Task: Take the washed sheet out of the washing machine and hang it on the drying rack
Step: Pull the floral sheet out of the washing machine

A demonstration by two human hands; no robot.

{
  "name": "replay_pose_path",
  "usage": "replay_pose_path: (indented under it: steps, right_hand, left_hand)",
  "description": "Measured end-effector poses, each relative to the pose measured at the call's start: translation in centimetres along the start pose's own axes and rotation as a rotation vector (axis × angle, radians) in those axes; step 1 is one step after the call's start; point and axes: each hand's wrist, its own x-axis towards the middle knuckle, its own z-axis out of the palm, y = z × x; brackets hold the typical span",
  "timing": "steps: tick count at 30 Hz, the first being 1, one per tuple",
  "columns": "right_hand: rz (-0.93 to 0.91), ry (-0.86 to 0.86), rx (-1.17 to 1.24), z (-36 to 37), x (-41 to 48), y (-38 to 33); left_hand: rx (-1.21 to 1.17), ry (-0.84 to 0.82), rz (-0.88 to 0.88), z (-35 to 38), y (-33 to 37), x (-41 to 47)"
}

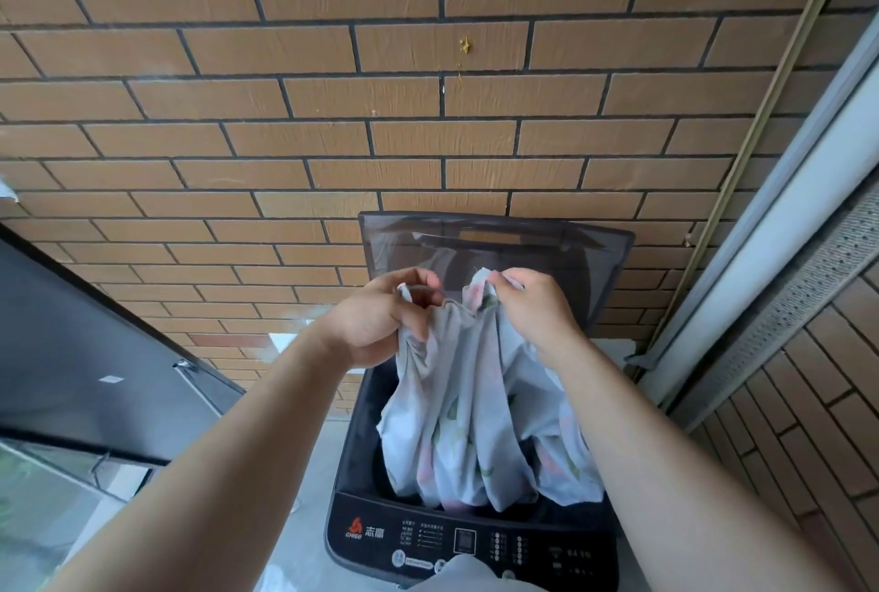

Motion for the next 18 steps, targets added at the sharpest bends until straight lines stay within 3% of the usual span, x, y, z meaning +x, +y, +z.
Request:
replay_pose_path:
  steps: [4,7,9,13,15,18]
  right_hand:
    - [0.025,0.002,0.048,-0.6,0.9,0.2]
    - [-0.029,-0.016,0.021,-0.6,1.0,-0.2]
    - [-0.081,-0.09,0.015,-0.2,0.6,-0.7]
    - [-0.104,-0.189,-0.028,0.8,-0.4,-0.8]
    - [-0.094,-0.183,0.008,1.1,-0.6,-0.5]
    - [-0.127,-0.168,-0.023,1.2,-0.8,-0.2]
  left_hand:
    - [-0.001,-0.277,-0.088,0.9,0.2,-0.9]
    - [0.043,-0.346,-0.104,1.3,0.2,-0.7]
    - [0.063,-0.239,-0.046,1.7,0.0,-0.2]
    - [0.073,0.322,0.095,1.8,-1.0,1.8]
    - [0.419,0.498,0.117,1.3,-1.6,2.4]
    - [0.892,0.506,0.007,0.6,-2.1,2.6]
